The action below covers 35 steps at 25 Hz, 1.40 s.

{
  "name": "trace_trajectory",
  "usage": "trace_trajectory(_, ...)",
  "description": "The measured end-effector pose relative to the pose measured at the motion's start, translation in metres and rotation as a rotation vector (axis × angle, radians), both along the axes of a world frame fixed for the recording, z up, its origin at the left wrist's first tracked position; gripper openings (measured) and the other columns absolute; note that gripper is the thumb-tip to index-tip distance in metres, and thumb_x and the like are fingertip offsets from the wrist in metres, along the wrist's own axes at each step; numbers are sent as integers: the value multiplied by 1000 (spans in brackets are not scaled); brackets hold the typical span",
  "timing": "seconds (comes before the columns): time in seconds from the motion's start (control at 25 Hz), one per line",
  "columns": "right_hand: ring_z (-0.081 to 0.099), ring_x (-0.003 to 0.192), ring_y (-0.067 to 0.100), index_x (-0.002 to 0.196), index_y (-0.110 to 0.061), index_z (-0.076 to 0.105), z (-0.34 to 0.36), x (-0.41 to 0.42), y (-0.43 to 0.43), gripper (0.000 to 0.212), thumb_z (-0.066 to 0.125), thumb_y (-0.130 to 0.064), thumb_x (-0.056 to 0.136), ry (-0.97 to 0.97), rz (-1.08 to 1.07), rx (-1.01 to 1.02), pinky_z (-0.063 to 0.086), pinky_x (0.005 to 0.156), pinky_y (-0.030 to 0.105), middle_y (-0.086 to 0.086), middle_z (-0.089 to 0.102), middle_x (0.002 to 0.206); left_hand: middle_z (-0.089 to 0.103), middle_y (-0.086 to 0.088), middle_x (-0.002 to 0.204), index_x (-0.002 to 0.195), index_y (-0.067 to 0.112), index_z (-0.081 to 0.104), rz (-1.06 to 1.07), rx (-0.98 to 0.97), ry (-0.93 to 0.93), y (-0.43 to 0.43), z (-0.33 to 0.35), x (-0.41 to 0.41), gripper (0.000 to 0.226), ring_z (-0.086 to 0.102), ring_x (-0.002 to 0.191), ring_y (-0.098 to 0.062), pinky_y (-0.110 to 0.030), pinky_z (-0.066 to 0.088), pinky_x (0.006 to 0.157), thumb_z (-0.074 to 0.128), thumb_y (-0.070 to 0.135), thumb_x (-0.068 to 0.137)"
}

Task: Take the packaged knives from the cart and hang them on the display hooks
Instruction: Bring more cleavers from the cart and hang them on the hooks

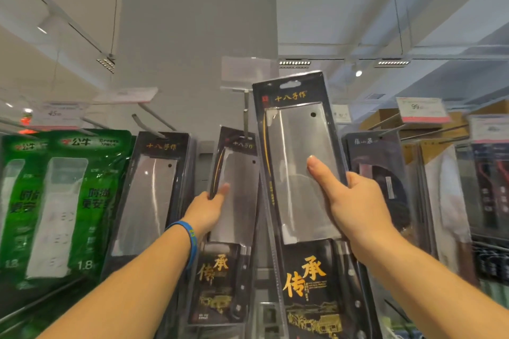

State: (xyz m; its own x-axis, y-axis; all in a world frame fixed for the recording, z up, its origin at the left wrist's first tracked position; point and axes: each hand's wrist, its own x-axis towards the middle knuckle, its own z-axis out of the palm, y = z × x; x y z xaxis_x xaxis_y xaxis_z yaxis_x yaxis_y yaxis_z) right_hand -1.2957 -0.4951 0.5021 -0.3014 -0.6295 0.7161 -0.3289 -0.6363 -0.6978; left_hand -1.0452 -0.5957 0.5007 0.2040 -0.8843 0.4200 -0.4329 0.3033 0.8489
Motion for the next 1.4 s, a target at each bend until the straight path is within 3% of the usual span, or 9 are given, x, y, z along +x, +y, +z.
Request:
trace_trajectory(0.12, 59, 90, 17, 89, -21, 61, -5, 0, 3, 78, 59, -94, 61, -14, -11, 6, 40, 76, 30, -5, 59, 93, 41, -12, 153, 152, 8, 29, -13, 57, -27, -2, -8, -13, 81, 48, 128, -27, -34, 41, 99, 36, 66, 96)
trace_trajectory(0.2, 45, 74, 11, 75, -31, 43, -7, -1, 6, 67, 58, -94, 60, 3, -25, -15, 34, 64, 26, -12, 43, 77, 46, -13, 148, 148, 13, 33, 77, -31, -171, 6, -6, -22, 67, 51, 126, -30, -31, 43, 99, 44, 57, 98)
trace_trajectory(0.4, 70, 71, 11, 74, -15, 70, -14, 7, 1, 80, 62, -93, 58, 3, 26, -35, 54, 65, 36, -4, 74, 72, 51, -2, 142, 148, 21, 38, 108, -680, 9, 76, 71, -15, 73, 56, 117, -17, -32, 45, 99, 73, 38, 86)
trace_trajectory(0.52, 74, 76, 14, 80, -18, 74, -20, 19, -6, 81, 64, -94, 55, 3, 85, 4, 61, 76, 49, -6, 76, 76, 60, 3, 128, 128, 26, 60, 277, -1013, -365, 120, 133, -10, 47, 58, 111, -13, -28, 45, 97, 74, 33, 84)
trace_trajectory(0.64, 74, 77, 16, 80, -15, 75, -27, 37, -16, 84, 65, -95, 54, 14, 130, 35, 60, 81, 51, -6, 77, 76, 71, 6, 96, 97, 28, 74, 325, -900, -735, 144, 178, -15, 17, 65, 96, -19, -31, 51, 82, 71, 41, 87)
trace_trajectory(0.76, 74, 73, 14, 81, -23, 78, -31, 55, -19, 73, 67, -90, 57, 22, 218, 68, 61, 80, 51, -7, 77, 76, 67, 6, 82, 93, 23, 74, 341, -720, -898, 145, 193, -15, 24, 62, 84, -18, -25, 43, 61, 66, 46, 91)
trace_trajectory(1.0, 73, 97, 20, 88, -16, 76, -46, 96, -18, 89, 62, -95, 51, 49, 313, 148, 59, 89, 48, -1, 78, 98, 58, 22, 53, 90, 26, 76, 64, -751, -558, 127, 174, 6, 15, 47, 45, 8, -5, 31, 44, 72, 40, 89)
trace_trajectory(1.24, 51, 85, 17, 75, -24, 50, -54, 73, -14, 72, 59, -93, 55, 13, 128, 77, 40, 65, 30, -5, 55, 85, 54, 20, 54, 71, 36, 74, -21, -754, -464, 112, 173, 10, 17, 42, 49, 2, -10, 34, 49, 76, 49, 82)
trace_trajectory(1.4, 55, 87, 17, 88, -22, 56, -39, 78, -18, 76, 58, -93, 61, 123, 152, 122, 43, 75, 33, -3, 58, 94, 58, 20, 58, 71, 29, 74, -61, -817, -382, 101, 174, 11, 21, 47, 53, 3, -11, 38, 54, 78, 48, 80)
